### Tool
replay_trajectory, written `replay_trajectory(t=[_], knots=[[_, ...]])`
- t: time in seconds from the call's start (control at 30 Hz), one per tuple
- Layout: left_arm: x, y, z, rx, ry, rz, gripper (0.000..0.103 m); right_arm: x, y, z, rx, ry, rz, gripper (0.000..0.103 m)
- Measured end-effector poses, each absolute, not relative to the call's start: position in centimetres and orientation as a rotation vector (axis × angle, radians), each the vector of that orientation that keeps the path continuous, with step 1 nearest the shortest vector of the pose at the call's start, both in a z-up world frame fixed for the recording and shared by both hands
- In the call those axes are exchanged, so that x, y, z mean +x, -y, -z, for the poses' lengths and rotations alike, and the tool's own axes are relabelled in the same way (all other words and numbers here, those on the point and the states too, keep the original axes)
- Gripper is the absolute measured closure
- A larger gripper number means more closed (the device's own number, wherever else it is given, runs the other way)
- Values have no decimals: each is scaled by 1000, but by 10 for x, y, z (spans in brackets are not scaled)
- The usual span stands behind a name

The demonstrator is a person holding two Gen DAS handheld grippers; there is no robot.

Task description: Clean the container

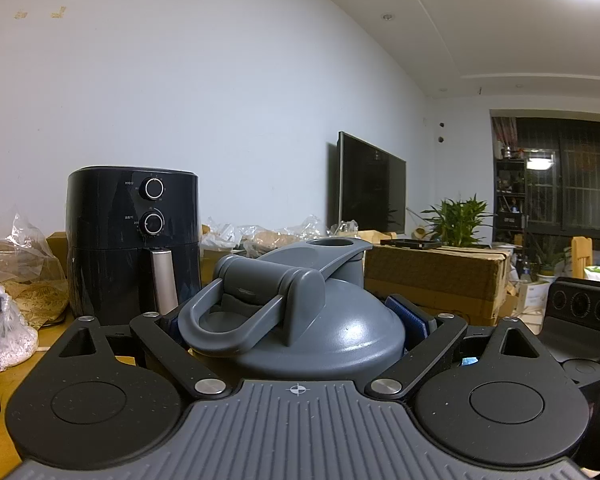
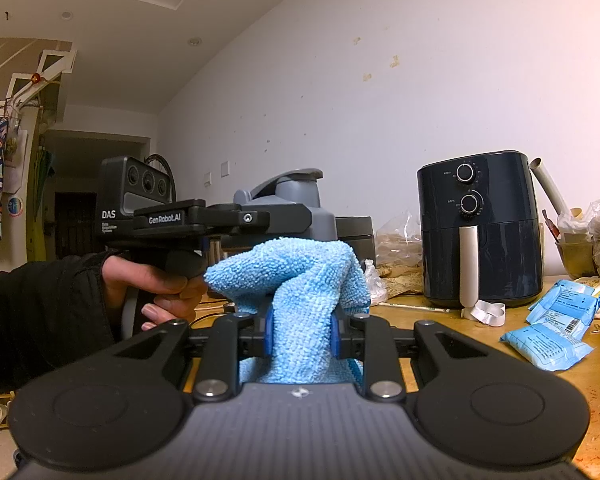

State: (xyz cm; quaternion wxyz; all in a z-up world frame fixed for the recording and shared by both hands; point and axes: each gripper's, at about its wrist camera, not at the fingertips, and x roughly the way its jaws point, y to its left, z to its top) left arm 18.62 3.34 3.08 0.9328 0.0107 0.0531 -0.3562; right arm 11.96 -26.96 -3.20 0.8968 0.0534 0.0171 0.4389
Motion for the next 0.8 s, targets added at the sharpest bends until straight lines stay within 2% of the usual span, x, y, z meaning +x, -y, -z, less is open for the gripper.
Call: replay_trajectory(t=[0.8], knots=[[187, -32, -31, 22, -107, 728, 8, 120, 267, 31, 106, -31, -907, 78]])
